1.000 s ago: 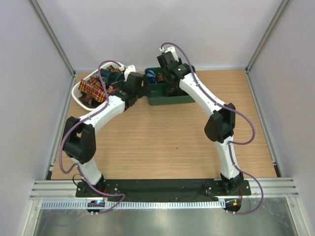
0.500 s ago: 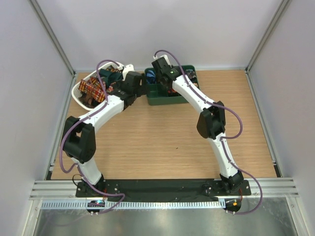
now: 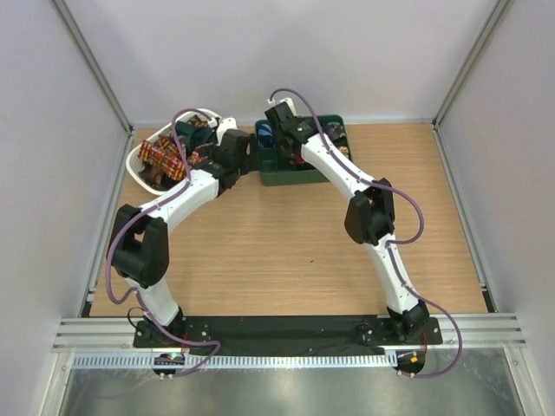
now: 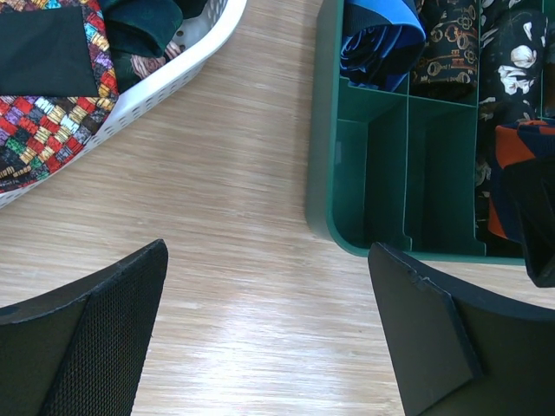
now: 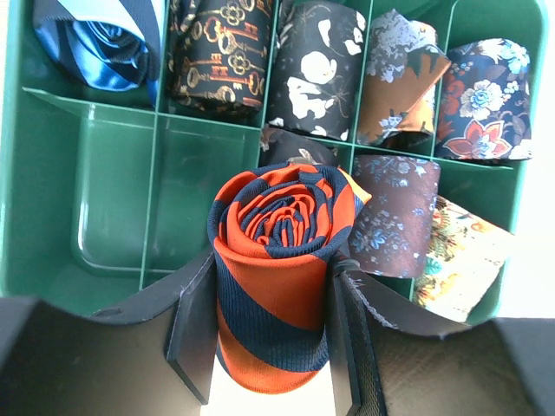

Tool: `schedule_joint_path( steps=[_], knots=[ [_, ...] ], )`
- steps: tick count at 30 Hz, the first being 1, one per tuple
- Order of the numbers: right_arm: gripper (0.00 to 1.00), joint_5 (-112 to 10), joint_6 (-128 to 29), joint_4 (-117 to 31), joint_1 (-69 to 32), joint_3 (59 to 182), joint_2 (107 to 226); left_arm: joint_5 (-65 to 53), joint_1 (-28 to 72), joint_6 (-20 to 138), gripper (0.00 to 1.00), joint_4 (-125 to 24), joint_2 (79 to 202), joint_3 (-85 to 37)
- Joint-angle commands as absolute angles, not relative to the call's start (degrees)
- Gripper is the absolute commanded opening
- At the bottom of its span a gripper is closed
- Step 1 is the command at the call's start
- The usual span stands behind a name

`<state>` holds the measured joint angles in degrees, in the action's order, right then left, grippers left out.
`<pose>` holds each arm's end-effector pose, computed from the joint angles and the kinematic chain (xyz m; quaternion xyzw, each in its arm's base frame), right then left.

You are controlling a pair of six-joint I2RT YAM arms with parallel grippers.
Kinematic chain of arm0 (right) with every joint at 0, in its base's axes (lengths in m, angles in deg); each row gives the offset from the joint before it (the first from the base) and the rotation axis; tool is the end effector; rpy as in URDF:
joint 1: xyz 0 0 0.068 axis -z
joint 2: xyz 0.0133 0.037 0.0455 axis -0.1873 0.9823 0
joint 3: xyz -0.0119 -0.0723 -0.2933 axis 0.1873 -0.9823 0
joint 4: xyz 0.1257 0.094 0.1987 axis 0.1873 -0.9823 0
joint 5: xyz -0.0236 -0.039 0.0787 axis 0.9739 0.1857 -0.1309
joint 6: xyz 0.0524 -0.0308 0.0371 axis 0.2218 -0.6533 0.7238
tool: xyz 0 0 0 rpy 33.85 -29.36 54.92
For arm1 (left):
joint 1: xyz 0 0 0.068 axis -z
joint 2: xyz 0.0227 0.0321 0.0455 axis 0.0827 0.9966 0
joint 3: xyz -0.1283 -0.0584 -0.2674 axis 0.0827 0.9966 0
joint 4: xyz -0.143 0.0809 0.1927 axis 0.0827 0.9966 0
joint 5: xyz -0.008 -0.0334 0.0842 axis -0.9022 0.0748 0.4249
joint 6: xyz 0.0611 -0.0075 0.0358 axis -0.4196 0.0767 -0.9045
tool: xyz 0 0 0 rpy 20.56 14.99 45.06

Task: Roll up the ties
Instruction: Place the rolled tie into the container

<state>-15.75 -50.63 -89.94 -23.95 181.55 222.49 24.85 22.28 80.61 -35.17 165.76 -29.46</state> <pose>0.4733 0.2954 0.2762 -0.1474 0.9002 -0.0885 0.4001 0.3823 -0.1699 0.2909 -0.1335 0.8692 -0.0713 0.4707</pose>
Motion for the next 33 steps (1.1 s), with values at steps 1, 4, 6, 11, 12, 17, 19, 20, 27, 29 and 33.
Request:
schedule_joint_path(
  steps=[1, 4, 6, 11, 12, 17, 19, 20, 27, 29, 33],
  knots=[
    [0.01, -19.6, -47.9, -85.9, -24.4, 183.4, 223.9, 24.9, 22.0, 81.1, 0.98, -38.1, 165.3, -29.2],
    [0.01, -20.9, -46.7, -85.0, -24.4, 183.8, 224.7, 24.3, 22.0, 81.1, 0.97, -38.2, 165.1, -29.0],
    [0.01, -21.6, -46.1, -84.8, -24.4, 184.0, 225.2, 24.3, 22.0, 81.1, 0.97, -38.2, 165.2, -29.0],
    [0.01, -22.6, -45.1, -84.1, -24.7, 184.1, 226.5, 24.2, 22.0, 80.8, 0.97, -38.3, 165.6, -28.9],
    [0.01, -22.7, -45.0, -84.1, -24.7, 183.9, 226.6, 24.2, 22.0, 80.8, 0.97, -38.3, 165.8, -28.9],
    [0.01, -23.2, -44.0, -83.9, -24.7, 183.7, 227.6, 24.3, 22.1, 80.4, 0.96, -38.3, 165.9, -28.9],
    [0.01, -23.9, -43.2, -83.8, -24.8, 183.8, 228.1, 24.1, 22.1, 80.5, 0.96, -38.2, 166.1, -29.0],
    [0.01, -24.2, -42.9, -83.5, -24.7, 183.8, 228.4, 23.9, 22.0, 80.5, 0.96, -38.3, 166.2, -29.0],
    [0.01, -26.2, -40.1, -83.0, -24.7, 183.8, 230.5, 23.9, 22.0, 79.9, 0.96, -38.2, 166.1, -28.6],
    [0.01, -26.5, -38.8, -83.1, -24.7, 183.7, 230.7, 23.7, 22.1, 79.9, 0.96, -38.3, 166.2, -28.6],
    [0.01, -26.8, -36.0, -84.7, -24.8, 183.4, 230.8, 23.6, 22.1, 79.9, 0.96, -38.1, 166.5, -28.9]
  ],
)
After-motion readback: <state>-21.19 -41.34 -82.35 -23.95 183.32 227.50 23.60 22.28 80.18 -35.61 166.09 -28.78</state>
